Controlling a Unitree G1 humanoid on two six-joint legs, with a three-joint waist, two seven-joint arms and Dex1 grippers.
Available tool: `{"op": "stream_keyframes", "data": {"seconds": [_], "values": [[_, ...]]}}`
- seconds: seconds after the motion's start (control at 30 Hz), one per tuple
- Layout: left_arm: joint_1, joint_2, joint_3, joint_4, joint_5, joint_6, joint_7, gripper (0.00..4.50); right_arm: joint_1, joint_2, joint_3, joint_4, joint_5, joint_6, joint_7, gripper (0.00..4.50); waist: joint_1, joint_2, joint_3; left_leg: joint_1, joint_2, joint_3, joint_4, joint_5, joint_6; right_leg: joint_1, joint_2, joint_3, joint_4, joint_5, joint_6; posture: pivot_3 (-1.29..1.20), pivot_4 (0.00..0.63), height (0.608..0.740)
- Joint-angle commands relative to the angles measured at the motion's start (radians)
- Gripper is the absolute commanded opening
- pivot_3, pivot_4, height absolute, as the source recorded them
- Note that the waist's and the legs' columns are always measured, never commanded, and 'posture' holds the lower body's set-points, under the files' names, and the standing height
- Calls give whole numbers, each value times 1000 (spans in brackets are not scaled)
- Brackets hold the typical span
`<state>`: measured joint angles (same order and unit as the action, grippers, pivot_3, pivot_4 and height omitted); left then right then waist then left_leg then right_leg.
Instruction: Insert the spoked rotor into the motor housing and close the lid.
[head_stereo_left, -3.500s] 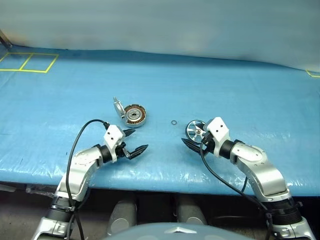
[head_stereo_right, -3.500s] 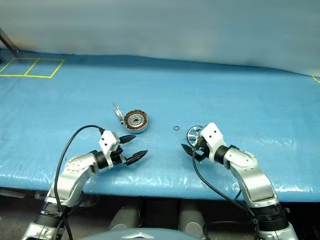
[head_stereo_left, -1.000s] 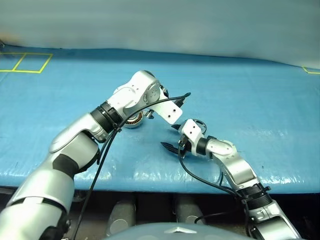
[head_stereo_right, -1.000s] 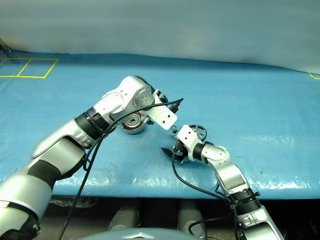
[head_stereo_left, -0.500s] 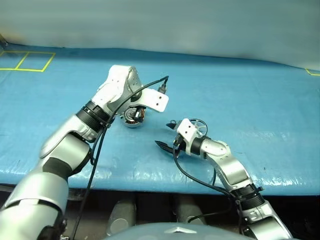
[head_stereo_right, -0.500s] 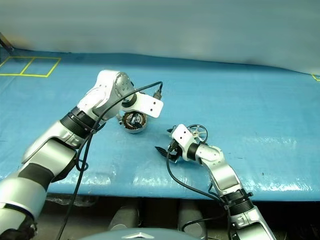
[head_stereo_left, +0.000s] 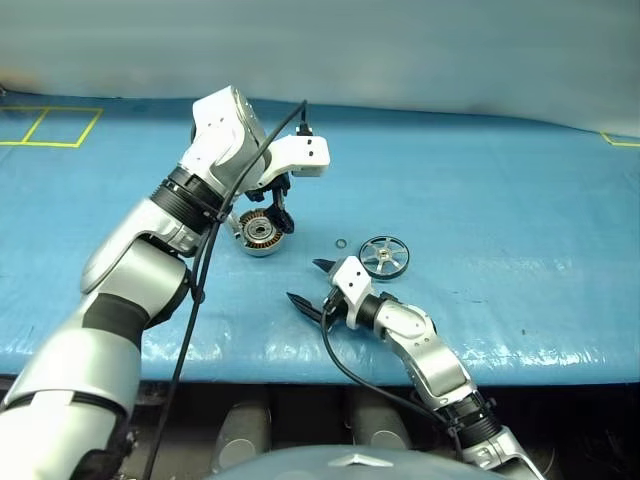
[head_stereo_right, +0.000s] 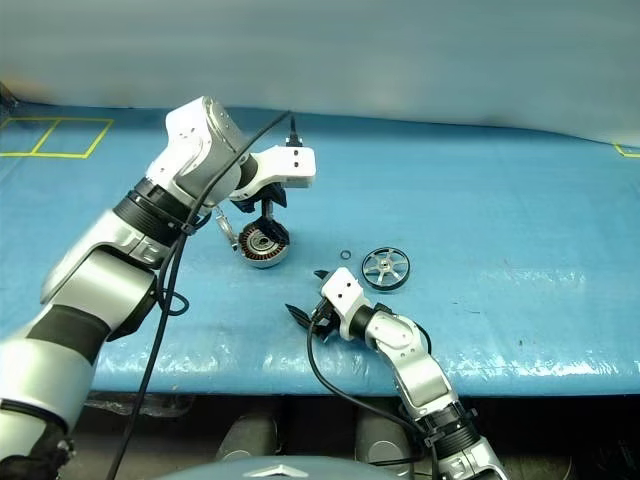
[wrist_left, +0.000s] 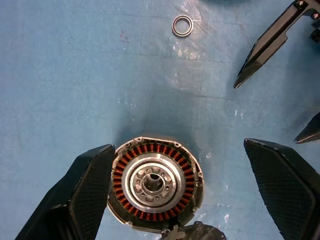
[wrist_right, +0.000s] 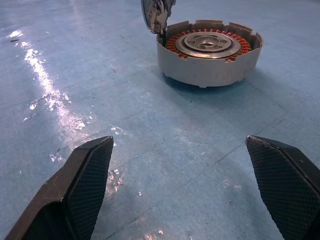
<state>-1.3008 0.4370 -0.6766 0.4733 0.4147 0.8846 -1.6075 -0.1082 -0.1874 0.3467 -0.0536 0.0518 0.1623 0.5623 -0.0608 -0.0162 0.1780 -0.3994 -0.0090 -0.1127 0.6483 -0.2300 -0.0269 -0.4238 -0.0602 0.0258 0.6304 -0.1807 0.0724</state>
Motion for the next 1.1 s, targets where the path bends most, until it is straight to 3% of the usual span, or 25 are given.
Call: {"op": "stream_keyframes", "data": {"seconds": [0.03, 0.37, 1.1], "values": [[-59, 27, -83, -17, -80, 80, -7, 4500, 4, 13, -8, -12, -8, -41, -25, 4471, 0, 0, 0, 0, 0, 0, 0, 0, 0, 0, 0, 0, 0, 0, 0, 0, 150, 740], [-83, 81, -217, -16, -168, 207, -7, 4500, 9, 26, 16, -5, -23, -61, -38, 4471, -4, 0, 0, 2, 0, 0, 0, 0, 0, 0, 0, 1, 3, -1, -2, 0, 150, 740], [-26, 37, -237, 98, -153, 192, 59, 4500, -3, 36, 13, -18, -15, -72, -30, 4471, -5, 0, 0, 4, 0, 0, 3, 0, 0, -2, 1, 1, 12, -3, -4, 0, 150, 740]]}}
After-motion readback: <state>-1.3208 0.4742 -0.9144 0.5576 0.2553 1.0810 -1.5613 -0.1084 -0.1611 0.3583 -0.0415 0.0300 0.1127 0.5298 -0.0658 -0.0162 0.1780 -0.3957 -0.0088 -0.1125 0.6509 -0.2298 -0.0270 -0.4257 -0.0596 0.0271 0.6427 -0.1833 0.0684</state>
